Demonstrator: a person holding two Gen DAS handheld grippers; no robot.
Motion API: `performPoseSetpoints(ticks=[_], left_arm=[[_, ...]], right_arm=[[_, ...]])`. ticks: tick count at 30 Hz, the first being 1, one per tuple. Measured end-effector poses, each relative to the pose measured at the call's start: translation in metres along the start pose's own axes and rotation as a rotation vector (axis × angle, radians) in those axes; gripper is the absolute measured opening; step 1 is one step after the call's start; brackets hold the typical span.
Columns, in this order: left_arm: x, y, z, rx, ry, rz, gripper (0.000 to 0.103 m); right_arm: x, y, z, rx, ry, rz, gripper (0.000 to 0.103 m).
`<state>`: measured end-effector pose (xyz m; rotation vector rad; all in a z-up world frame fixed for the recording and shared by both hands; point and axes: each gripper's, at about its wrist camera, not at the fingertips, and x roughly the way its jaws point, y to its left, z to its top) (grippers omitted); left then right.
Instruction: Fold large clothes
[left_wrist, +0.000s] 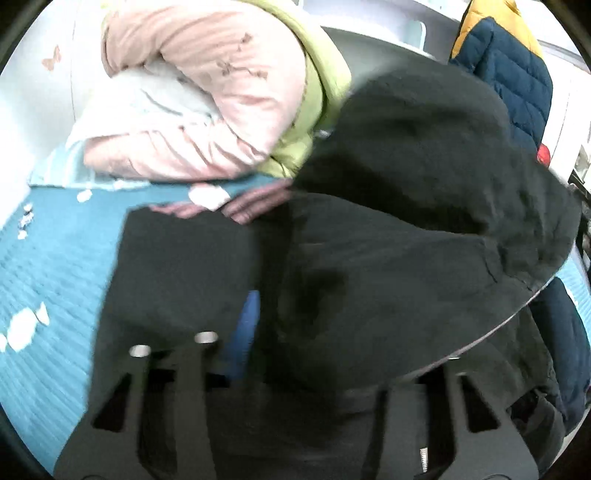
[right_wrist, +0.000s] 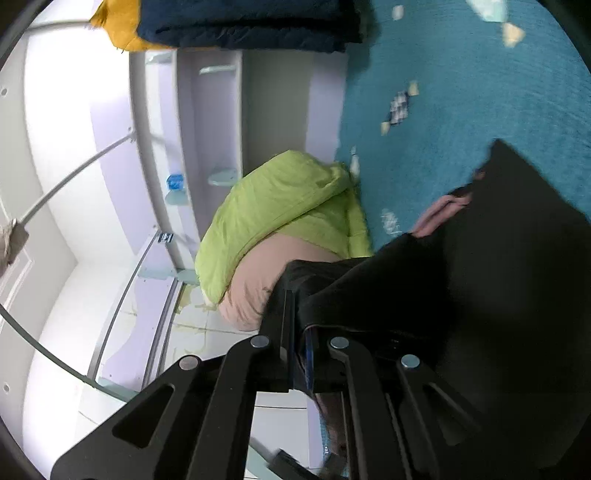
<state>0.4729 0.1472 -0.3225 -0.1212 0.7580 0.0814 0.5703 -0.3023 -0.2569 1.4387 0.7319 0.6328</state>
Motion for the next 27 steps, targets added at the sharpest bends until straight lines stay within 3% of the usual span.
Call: performPoseSetpoints(ticks=[2, 8, 10, 12, 14, 15, 16, 17, 19, 21, 23, 27], left_arm=[[-0.008, 0.013, 0.011, 0.039, -0.022, 0.000, 0.029], [-0.045, 0.016, 0.030, 0.229, -0.122, 0.021, 0.028], [-0.041, 0.016, 0.017, 0.252, -0.086, 0.018, 0.030], [-0.018, 0.024, -0.005, 0.255, 0.017, 0.013, 0.031], [0.001, 0.034, -0.028, 0.203, 0.122, -0.055, 0.031], [0.000, 0.034, -0.033, 0.199, 0.121, -0.072, 0.031], [-0.006, 0.034, -0.038, 0.202, 0.097, -0.075, 0.036], [-0.012, 0.034, -0.039, 0.206, 0.076, -0.083, 0.055], [-0.029, 0.038, -0.041, 0.188, 0.036, -0.089, 0.082], [-0.044, 0.047, -0.041, 0.159, 0.015, -0.131, 0.083], [-0.056, 0.055, -0.037, 0.153, 0.010, -0.127, 0.085], [-0.074, 0.050, -0.023, 0.158, -0.029, -0.103, 0.088]], right_arm=[[-0.016, -0.025, -0.007, 0.038, 0.005, -0.012, 0.004], [-0.038, -0.092, -0.054, 0.138, 0.007, -0.037, 0.004], [-0.041, -0.104, -0.063, 0.101, 0.010, -0.123, 0.003], [-0.040, -0.110, -0.066, 0.089, 0.008, -0.151, 0.003], [-0.035, -0.102, -0.064, 0.054, 0.022, -0.196, 0.004], [-0.032, -0.096, -0.064, 0.027, 0.039, -0.222, 0.005], [-0.032, -0.089, -0.064, -0.003, 0.056, -0.245, 0.008], [-0.032, -0.076, -0.065, -0.043, 0.082, -0.274, 0.009], [-0.038, -0.053, -0.070, -0.135, 0.092, -0.354, 0.023], [-0.048, -0.028, -0.074, -0.228, 0.069, -0.459, 0.037], [-0.059, -0.004, -0.079, -0.288, 0.025, -0.497, 0.045], [-0.045, 0.021, -0.085, -0.264, 0.044, -0.405, 0.066]])
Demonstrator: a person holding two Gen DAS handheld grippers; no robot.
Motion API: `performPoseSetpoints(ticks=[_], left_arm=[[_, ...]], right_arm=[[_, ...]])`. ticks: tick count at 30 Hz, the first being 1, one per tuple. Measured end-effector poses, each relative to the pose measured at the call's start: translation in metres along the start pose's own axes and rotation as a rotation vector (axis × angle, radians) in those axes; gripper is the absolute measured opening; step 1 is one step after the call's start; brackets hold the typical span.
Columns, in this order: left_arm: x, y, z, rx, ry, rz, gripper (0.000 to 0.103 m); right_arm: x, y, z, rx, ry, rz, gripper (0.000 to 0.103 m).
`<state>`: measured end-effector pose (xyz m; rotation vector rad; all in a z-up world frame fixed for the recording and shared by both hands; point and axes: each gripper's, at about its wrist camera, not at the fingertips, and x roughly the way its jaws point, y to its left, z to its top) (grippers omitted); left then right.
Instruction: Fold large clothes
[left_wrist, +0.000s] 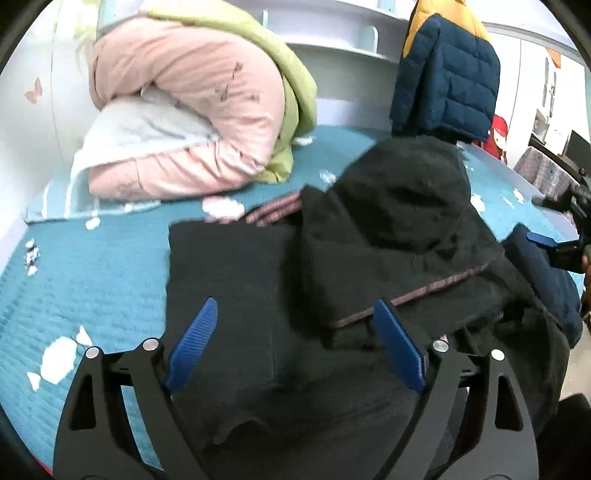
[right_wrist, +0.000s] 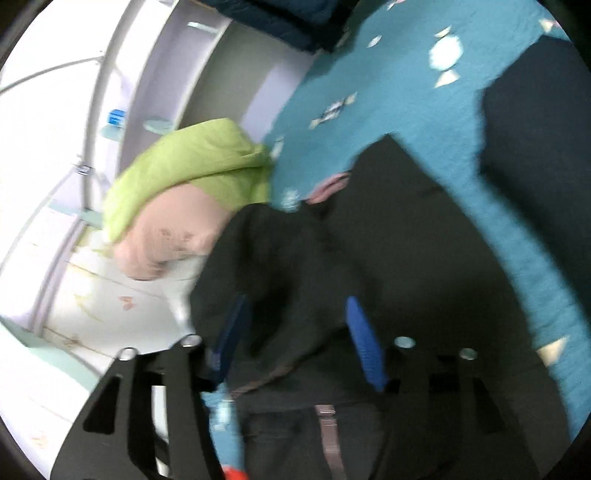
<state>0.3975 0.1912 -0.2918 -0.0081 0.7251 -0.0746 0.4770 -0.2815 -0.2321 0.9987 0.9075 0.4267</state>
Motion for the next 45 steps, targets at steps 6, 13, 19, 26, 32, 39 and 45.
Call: performPoseSetpoints(ticks=[6, 13, 19, 26, 32, 39, 45], left_arm=[[0.018, -0.014, 0.037, -0.084, 0.013, -0.009, 0.088], [0.030, -0.022, 0.063, -0.115, -0.005, -0.059, 0.088], [0.022, -0.040, 0.095, -0.142, -0.061, -0.139, 0.089], [0.065, -0.093, 0.083, -0.131, 0.102, -0.288, 0.089], [0.119, -0.097, 0.012, -0.046, 0.342, -0.141, 0.088], [0.105, -0.094, -0.018, -0.035, 0.291, -0.138, 0.088], [0.105, -0.093, -0.019, -0.013, 0.284, -0.140, 0.088]], right_arm=[[0.082, 0.049, 0.016, 0.136, 0.089, 0.048, 0.071], [0.135, 0.060, 0.017, 0.046, 0.130, -0.012, 0.011], [0.082, 0.012, -0.038, 0.017, 0.111, -0.074, 0.009], [0.075, -0.052, -0.094, 0.121, 0.083, -0.074, 0.008], [0.069, -0.039, -0.085, 0.066, 0.117, -0.060, 0.011], [0.049, 0.012, -0.074, -0.122, 0.101, -0.122, 0.021], [0.044, 0.057, -0.058, -0.270, -0.021, -0.173, 0.029]])
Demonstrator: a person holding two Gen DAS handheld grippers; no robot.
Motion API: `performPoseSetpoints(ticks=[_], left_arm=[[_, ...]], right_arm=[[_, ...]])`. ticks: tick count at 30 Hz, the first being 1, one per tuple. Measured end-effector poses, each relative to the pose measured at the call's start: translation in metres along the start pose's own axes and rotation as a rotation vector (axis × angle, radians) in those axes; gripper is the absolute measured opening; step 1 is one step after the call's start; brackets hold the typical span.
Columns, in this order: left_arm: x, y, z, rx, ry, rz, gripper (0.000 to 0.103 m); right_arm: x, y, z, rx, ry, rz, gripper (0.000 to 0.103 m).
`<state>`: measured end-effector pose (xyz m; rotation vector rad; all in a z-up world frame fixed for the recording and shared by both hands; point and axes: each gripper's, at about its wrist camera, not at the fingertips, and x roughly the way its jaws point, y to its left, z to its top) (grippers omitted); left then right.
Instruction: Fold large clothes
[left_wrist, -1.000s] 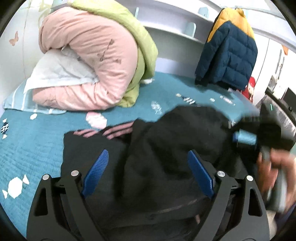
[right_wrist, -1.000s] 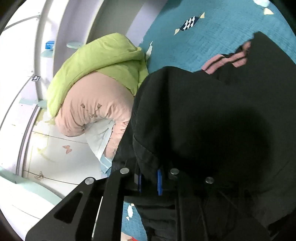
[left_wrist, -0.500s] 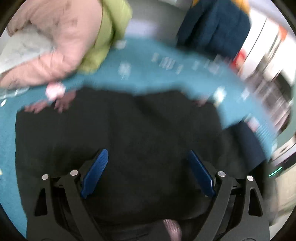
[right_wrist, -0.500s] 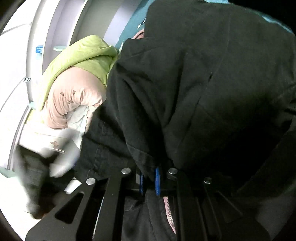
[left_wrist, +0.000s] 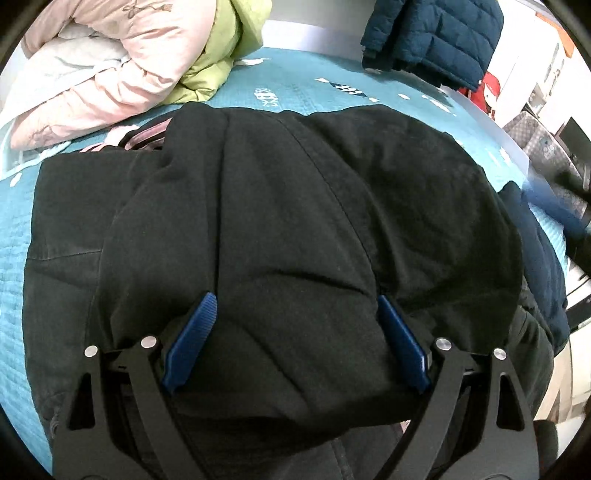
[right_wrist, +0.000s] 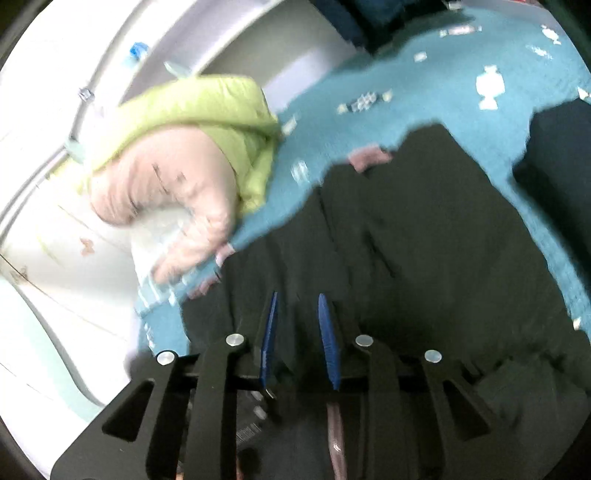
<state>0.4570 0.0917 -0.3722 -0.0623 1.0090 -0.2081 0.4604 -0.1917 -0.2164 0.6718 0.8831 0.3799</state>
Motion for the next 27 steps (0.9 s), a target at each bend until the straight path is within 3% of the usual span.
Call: performPoseSetpoints(ticks=[3, 5, 6, 8, 10, 14, 17, 19, 20, 21, 24, 27], left_arm=[[-0.001, 0.002, -0.002, 0.009, -0.012, 0.002, 0.088], [-0.002, 0.003, -0.002, 0.004, -0.017, -0.004, 0.088], [-0.002, 0.003, -0.003, 0.003, -0.017, -0.007, 0.088], [-0.002, 0.003, -0.003, 0.009, -0.014, -0.015, 0.088], [0.000, 0.000, -0.005, 0.035, -0.012, -0.011, 0.088], [-0.005, 0.000, -0.006, 0.036, -0.048, -0.013, 0.088], [-0.022, 0.002, 0.002, 0.039, -0.085, -0.041, 0.088], [-0.043, 0.010, 0.013, 0.031, -0.134, -0.092, 0.088], [-0.056, 0.018, 0.023, 0.022, -0.173, -0.112, 0.089], [-0.065, 0.026, 0.032, 0.006, -0.203, -0.109, 0.090], [-0.075, 0.058, 0.068, -0.085, -0.241, -0.095, 0.092], [-0.054, 0.091, 0.115, -0.168, -0.199, 0.013, 0.092]], right_arm=[[0.030, -0.003, 0.011, 0.011, 0.102, 0.060, 0.031], [0.062, -0.014, 0.009, 0.027, 0.196, 0.047, 0.023], [0.071, -0.026, 0.004, 0.036, 0.211, -0.007, 0.012], [0.083, -0.060, -0.014, 0.078, 0.224, -0.076, 0.004], [0.083, -0.087, -0.026, 0.168, 0.206, -0.026, 0.001], [0.081, -0.079, -0.026, 0.122, 0.190, -0.073, 0.003], [0.075, -0.063, -0.011, 0.090, 0.206, -0.054, 0.010], [0.065, -0.049, 0.003, 0.052, 0.199, -0.021, 0.031], [0.059, -0.039, 0.012, 0.022, 0.184, -0.002, 0.037], [0.053, -0.029, 0.021, -0.013, 0.164, 0.010, 0.044], [0.052, -0.015, 0.051, -0.057, 0.136, 0.015, 0.044], [0.068, -0.018, 0.082, -0.061, 0.148, -0.054, 0.054]])
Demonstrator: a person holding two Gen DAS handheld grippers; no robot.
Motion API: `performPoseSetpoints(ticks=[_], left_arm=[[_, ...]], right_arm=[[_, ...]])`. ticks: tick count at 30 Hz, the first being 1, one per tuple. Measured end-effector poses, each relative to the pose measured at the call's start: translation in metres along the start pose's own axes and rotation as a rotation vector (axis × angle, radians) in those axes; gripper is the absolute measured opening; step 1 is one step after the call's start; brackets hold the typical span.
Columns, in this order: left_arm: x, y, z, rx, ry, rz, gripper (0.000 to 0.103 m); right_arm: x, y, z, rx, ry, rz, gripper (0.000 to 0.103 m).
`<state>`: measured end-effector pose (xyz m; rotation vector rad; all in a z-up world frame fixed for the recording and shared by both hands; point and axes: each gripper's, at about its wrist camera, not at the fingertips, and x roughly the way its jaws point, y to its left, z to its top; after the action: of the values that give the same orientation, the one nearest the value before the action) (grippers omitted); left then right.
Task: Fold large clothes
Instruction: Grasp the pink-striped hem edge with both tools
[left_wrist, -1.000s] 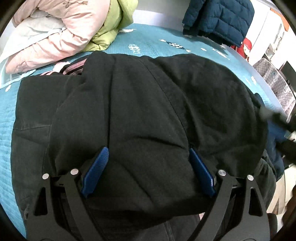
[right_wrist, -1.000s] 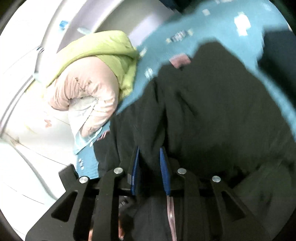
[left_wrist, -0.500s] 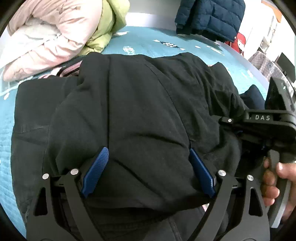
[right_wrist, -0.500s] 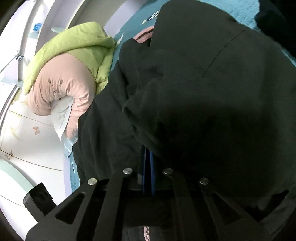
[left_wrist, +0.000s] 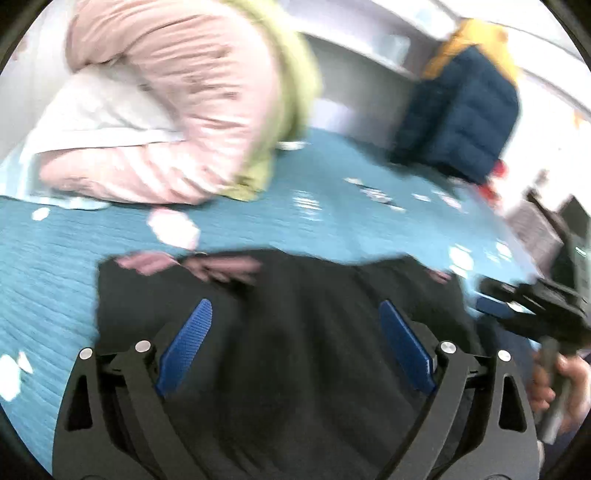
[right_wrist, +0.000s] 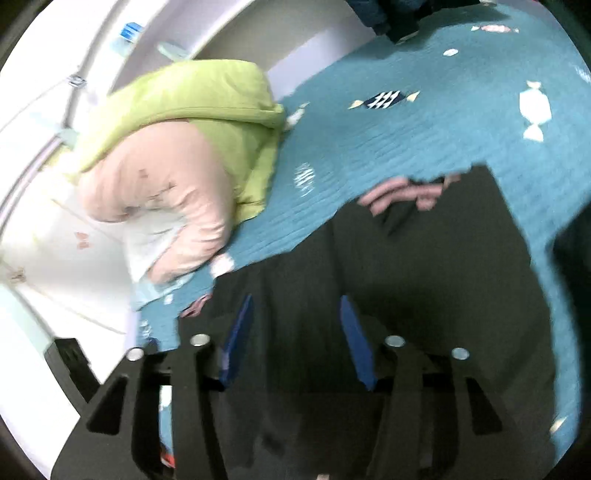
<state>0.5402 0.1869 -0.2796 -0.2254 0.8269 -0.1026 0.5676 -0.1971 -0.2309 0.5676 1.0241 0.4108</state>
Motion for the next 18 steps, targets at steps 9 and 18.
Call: performPoseSetpoints(ticks=[9, 18], left_arm=[[0.117, 0.053, 0.047, -0.201, 0.278, 0.088, 0.092], [0.177, 0.059, 0.035, -0.288, 0.493, 0.053, 0.095]], right_arm=[[0.092, -0.039, 0.079, 0.211, 0.212, -0.188, 0.063], [0.149, -0.052, 0.088, 0.295, 0.302, -0.273, 0.072]])
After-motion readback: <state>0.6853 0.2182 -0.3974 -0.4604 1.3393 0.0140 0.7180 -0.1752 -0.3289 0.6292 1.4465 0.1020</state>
